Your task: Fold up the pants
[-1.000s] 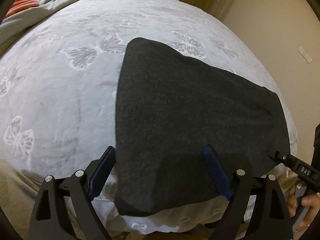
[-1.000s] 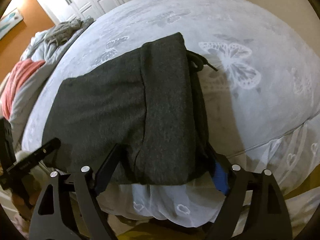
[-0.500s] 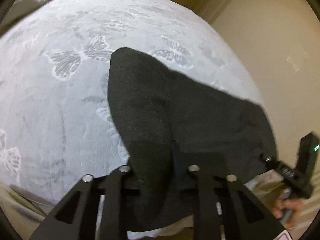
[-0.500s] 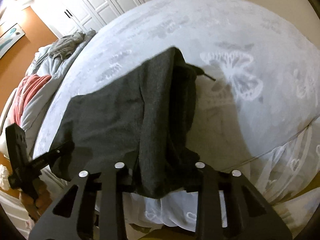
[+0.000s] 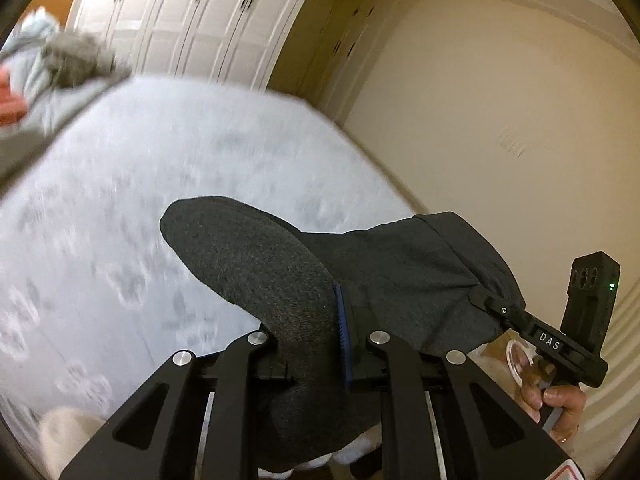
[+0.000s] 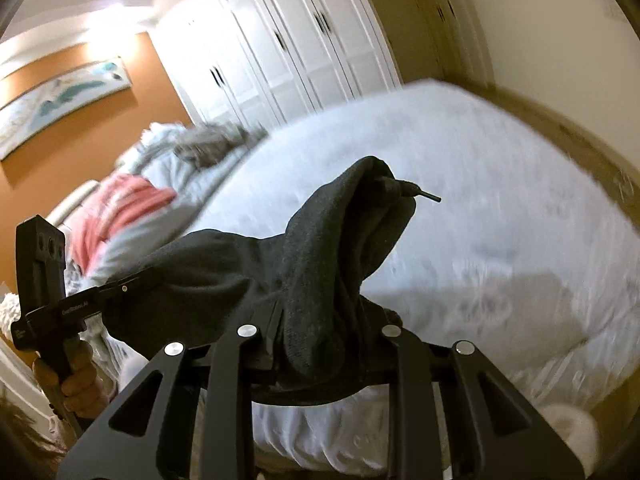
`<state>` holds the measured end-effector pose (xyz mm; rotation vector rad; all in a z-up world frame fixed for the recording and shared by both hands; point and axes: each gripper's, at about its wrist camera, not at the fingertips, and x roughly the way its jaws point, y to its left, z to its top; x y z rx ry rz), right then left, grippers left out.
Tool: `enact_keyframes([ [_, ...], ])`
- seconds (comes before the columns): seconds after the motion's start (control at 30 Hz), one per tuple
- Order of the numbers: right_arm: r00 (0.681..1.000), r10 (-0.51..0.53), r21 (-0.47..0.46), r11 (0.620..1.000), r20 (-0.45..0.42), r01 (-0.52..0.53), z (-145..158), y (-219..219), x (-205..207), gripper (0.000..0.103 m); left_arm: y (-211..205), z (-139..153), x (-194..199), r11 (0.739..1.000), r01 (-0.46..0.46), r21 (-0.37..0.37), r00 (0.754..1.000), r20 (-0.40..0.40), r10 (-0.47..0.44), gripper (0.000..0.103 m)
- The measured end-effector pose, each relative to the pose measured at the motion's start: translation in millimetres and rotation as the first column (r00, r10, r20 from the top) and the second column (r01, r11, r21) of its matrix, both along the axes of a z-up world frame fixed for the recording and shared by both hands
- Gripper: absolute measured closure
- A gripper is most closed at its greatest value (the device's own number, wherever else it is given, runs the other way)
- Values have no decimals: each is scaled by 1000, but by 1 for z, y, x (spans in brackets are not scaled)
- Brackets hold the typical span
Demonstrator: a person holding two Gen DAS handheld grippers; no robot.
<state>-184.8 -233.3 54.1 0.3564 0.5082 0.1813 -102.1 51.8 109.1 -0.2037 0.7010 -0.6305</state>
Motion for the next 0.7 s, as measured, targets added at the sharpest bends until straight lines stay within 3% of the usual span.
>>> enact_keyframes([
  [0.13,989,8,-5,1000,150,-8,49,-3,-19,79,8,58,-18,999,-2,-32,990,141,7,90],
  [0.27,945,25,-30,999,326,-16,104,-2,-34,79,14,121,-36,998,-6,-56,950,310,24,90],
  [0.43,863,57,-84,996,501,-17,161,-1,-38,79,10,185,-43,998,-38,-53,864,500,59,89],
  [0.53,813,68,-108,994,578,-7,194,-1,-30,79,10,220,-37,996,-54,-72,794,602,87,89],
  [0.63,768,75,-121,993,636,3,222,-6,-12,79,11,242,-22,994,-59,-91,741,663,105,88],
  [0.7,747,77,-118,993,660,3,239,-13,6,79,10,250,-6,992,-75,-101,725,678,124,88],
])
